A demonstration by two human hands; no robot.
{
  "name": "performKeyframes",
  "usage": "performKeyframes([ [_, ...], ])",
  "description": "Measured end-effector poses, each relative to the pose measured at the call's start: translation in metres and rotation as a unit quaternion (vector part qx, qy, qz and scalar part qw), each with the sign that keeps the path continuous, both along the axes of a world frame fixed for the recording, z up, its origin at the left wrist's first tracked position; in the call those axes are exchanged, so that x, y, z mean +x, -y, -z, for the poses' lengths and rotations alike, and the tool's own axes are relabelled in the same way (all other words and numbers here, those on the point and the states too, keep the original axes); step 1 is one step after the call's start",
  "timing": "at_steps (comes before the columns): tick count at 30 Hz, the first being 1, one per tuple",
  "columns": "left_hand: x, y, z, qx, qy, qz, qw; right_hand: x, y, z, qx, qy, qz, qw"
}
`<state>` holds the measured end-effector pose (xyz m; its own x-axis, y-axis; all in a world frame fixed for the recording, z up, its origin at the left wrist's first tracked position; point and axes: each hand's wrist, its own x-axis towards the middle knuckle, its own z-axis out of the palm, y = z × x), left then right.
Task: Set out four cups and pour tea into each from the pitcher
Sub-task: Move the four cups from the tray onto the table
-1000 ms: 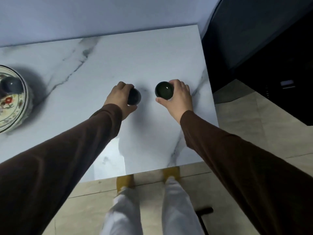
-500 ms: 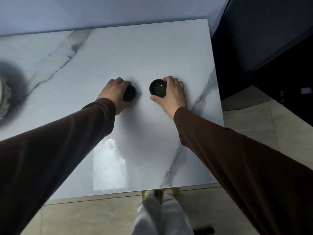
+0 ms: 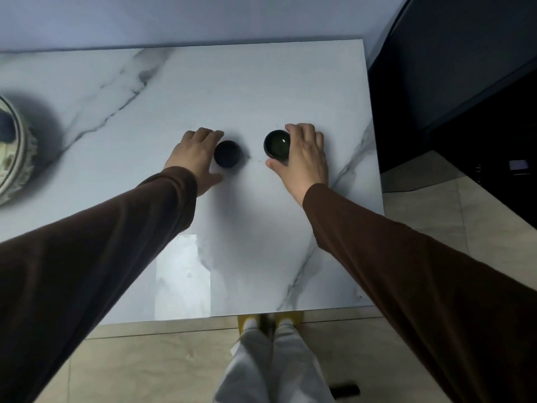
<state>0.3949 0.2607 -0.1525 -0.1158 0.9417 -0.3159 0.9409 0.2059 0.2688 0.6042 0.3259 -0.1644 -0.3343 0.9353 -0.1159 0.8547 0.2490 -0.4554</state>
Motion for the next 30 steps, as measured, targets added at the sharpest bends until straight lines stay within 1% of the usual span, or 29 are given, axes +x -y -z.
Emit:
performKeyframes([
  [3,-0.013,0.021,-0.017,0.018,-0.02,0.015,1.0,-0.009,0.017,-0.027,0.042,0.016,-0.065,0.997],
  [6,-0.032,0.048,-0.036,0.023,-0.019,0.008,1.0,-0.034,0.039,-0.053,0.025,0.029,-0.129,0.991],
  [8,-0.051,0.069,-0.048,0.023,-0.017,0.002,1.0,-0.057,0.059,-0.069,0.003,0.039,-0.149,0.988],
  [13,-0.107,0.124,-0.075,0.02,0.003,-0.012,1.0,-0.117,0.11,-0.097,-0.032,0.048,-0.139,0.989],
  [19,-0.175,0.169,-0.097,0.002,-0.015,-0.012,1.0,-0.188,0.155,-0.109,-0.064,0.026,-0.129,0.989],
  [25,-0.245,0.189,-0.099,-0.005,-0.039,-0.054,0.998,-0.253,0.167,-0.103,-0.065,-0.015,-0.161,0.985],
  [30,-0.304,0.199,-0.093,0.001,-0.036,-0.094,0.995,-0.309,0.174,-0.092,-0.087,-0.057,-0.134,0.985],
])
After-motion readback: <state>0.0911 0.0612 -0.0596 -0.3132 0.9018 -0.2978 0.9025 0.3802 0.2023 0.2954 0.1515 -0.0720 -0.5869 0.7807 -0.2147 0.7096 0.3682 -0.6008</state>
